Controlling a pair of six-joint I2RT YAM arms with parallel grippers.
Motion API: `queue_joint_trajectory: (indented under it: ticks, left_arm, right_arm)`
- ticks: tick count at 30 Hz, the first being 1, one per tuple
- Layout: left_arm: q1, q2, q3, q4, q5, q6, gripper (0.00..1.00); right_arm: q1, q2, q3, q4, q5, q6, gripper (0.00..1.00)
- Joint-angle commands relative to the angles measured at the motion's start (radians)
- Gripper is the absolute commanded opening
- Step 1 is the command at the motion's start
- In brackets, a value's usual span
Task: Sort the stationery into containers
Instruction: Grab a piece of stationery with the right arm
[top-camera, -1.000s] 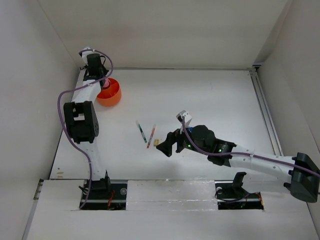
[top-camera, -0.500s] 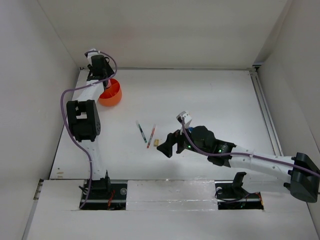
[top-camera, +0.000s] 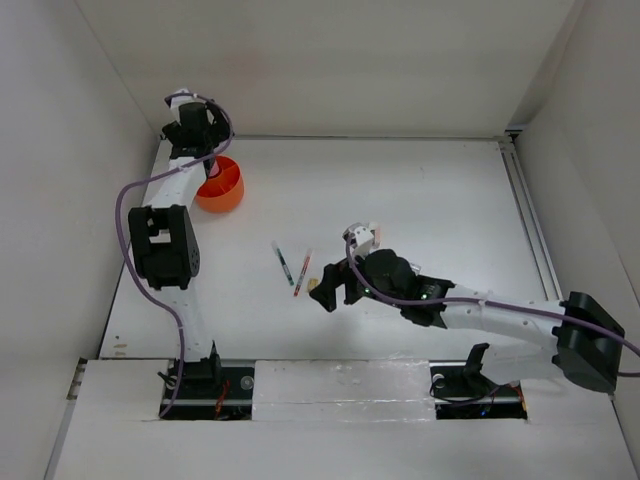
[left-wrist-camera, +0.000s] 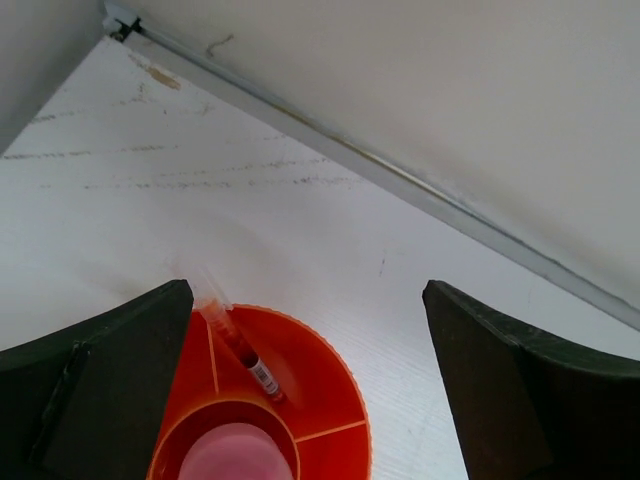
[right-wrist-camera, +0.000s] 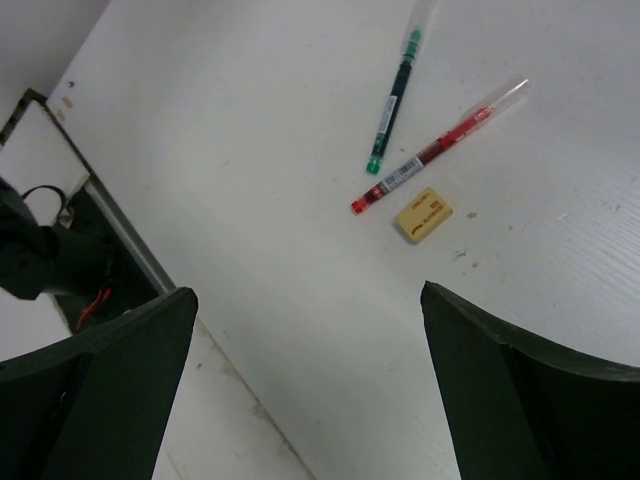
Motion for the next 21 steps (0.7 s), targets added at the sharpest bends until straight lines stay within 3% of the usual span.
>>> queue_joint_trajectory:
  ticks: [1, 10, 14, 15, 19, 21]
  left_arm:
    - [-0.002, -0.144, 0.073, 0.005, -0.024, 0.003, 1.0]
    - [-0.002, -0.235, 0.33, -0.223, -0.015, -0.045, 1.0]
    - [-0.002, -0.316, 0.408, -0.454, -0.056, -0.139, 1.0]
    - [-0.002, -0.342, 0.398, -0.487, -0.056, -0.207, 1.0]
    - [-0.002, -0.541, 0.161, -0.513, 0.014, -0.332, 1.0]
    - [-0.002, -0.667, -0.017, -0.471, 0.068, -0.35, 1.0]
  right_arm:
    - [0.008, 0.07, 0.088, -0.016, 0.08, 0.01, 1.0]
    - [0.008, 0.23, 0.264, -0.134, 0.206, 0.045, 1.0]
    - [0.008, 0.364, 0.393, -0.241, 0.32, 0.071, 0.91]
    - [0.008, 0.389, 0.422, -0.266, 0.343, 0.08, 0.89]
    - [0.008, 0.492, 0.55, -0.39, 0.481, 0.123, 0.62]
    - [0.008, 0.551, 0.625, -0.432, 0.49, 0.123, 0.6]
